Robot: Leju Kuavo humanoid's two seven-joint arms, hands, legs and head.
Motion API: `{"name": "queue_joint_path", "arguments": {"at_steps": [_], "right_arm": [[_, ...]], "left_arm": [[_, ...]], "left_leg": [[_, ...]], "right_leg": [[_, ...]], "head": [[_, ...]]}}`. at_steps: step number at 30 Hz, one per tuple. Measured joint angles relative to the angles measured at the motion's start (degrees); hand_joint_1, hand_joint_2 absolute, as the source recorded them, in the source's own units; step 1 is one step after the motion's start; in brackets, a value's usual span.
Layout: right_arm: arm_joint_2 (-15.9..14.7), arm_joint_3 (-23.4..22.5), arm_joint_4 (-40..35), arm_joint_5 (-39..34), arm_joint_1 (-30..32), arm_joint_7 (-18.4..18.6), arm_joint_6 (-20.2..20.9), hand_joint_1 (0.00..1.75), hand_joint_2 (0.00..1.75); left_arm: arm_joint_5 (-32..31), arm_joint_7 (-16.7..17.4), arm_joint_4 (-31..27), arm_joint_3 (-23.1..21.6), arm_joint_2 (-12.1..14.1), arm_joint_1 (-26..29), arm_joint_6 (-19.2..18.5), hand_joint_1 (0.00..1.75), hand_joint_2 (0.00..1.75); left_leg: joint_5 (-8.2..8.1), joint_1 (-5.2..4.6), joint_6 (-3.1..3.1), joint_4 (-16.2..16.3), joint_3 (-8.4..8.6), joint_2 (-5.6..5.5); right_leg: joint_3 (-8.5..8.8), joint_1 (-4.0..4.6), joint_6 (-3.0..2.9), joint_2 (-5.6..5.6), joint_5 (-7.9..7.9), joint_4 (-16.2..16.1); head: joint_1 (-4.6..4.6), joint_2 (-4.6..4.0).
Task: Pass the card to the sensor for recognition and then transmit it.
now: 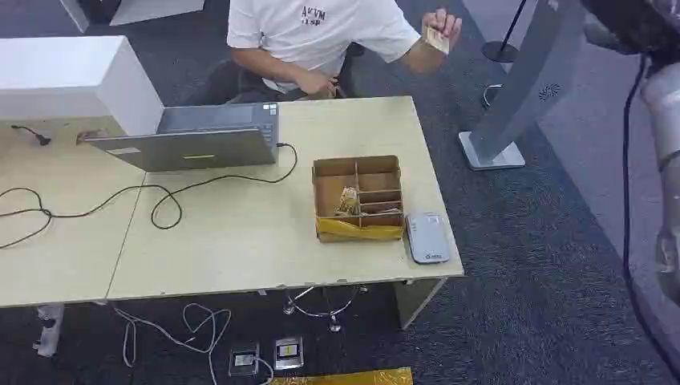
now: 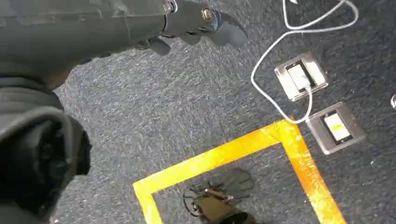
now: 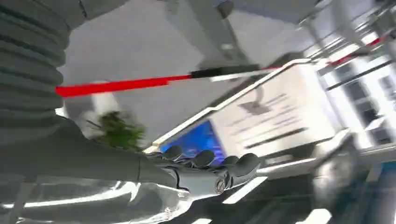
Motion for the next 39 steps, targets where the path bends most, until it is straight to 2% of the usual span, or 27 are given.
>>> {"name": "queue_joint_path", "arguments": {"at_steps": [3,9,15,20,28,30,31,32,33,39], "right_arm": [[3.76,3.85,-0.76,1.03,0.03,-0.81,-0.15,0.00,1.75],[9.44,9.55,-1.47,2.89,0.21,-1.51,-0.59,0.00,1.75],[13.91,12.55,-1.47,3.30,0.29,-1.51,-1.22,0.00,1.75],[15.76,13.45,-1.44,2.62,0.83,-1.23,-1.70,0.00,1.75],[16.33,13.97,-1.44,2.32,2.89,-0.39,-1.77,0.00,1.75],[16.33,13.99,-1.44,2.32,3.20,-0.02,-1.55,0.10,1.75],[16.31,13.99,-1.44,2.32,3.30,0.02,-1.46,0.10,1.75],[16.31,13.99,-1.44,2.32,3.37,0.06,-1.35,1.59,1.75],[16.31,13.99,-1.44,2.32,3.42,0.09,-1.31,1.75,1.75],[16.31,14.04,-1.44,2.36,3.86,-0.05,-1.27,1.75,1.75]], "left_arm": [[-0.02,-0.46,0.00,-0.07,0.13,0.00,-0.20,0.00,0.00],[0.02,-0.50,-0.02,-0.13,0.42,0.07,-0.66,0.00,0.00],[0.15,-0.59,-0.02,-0.13,0.39,0.11,-0.61,0.00,0.00],[0.20,-0.59,-0.02,-0.13,0.42,0.22,-0.66,0.00,0.00],[0.20,-0.59,-0.02,-0.13,0.48,0.44,-0.85,0.00,0.00],[0.18,-0.59,-0.02,-0.15,0.55,0.45,-0.85,0.00,0.00],[0.17,-0.59,-0.02,-0.15,0.57,0.45,-0.83,0.00,0.00],[0.18,-0.59,-0.02,-0.15,0.59,0.45,-0.83,0.00,0.00],[0.18,-0.59,-0.02,-0.15,0.59,0.46,-0.83,0.00,0.00],[0.17,-0.59,-0.02,-0.44,0.59,0.46,-0.83,0.00,0.00]], "left_leg": [[0.02,0.00,-0.02,0.00,0.00,0.02],[0.02,0.01,-0.03,0.00,-0.04,0.01],[0.02,0.01,-0.03,0.00,-0.05,0.01],[0.02,0.01,-0.03,0.00,-0.05,0.02],[0.02,0.00,-0.03,0.02,-0.05,0.02],[0.02,0.00,-0.03,0.02,-0.05,0.02],[0.02,0.00,-0.03,0.02,-0.05,0.02],[0.02,0.01,-0.03,0.02,-0.05,0.02],[0.02,0.01,-0.03,0.02,-0.05,0.03],[0.02,0.01,-0.03,0.02,-0.05,0.03]], "right_leg": [[-0.05,0.00,-0.01,0.03,0.01,0.00],[-0.08,0.01,-0.01,0.03,0.01,0.00],[-0.11,0.01,-0.01,0.02,0.01,0.00],[-0.11,0.01,-0.01,0.04,0.01,-0.02],[-0.13,0.01,-0.01,0.04,0.01,-0.03],[-0.14,0.01,-0.01,0.05,0.01,-0.03],[-0.14,0.01,-0.01,0.06,0.01,-0.03],[-0.14,0.01,-0.01,0.06,0.01,-0.03],[-0.15,0.01,-0.01,0.06,0.01,-0.03],[-0.16,0.01,-0.01,0.13,0.01,-0.03]], "head": [[0.00,0.00],[-0.02,0.00],[-0.02,0.00],[-0.02,0.00],[0.00,0.00],[-0.02,0.00],[-0.02,0.00],[-0.02,0.00],[-0.02,0.00],[0.00,0.00]]}}
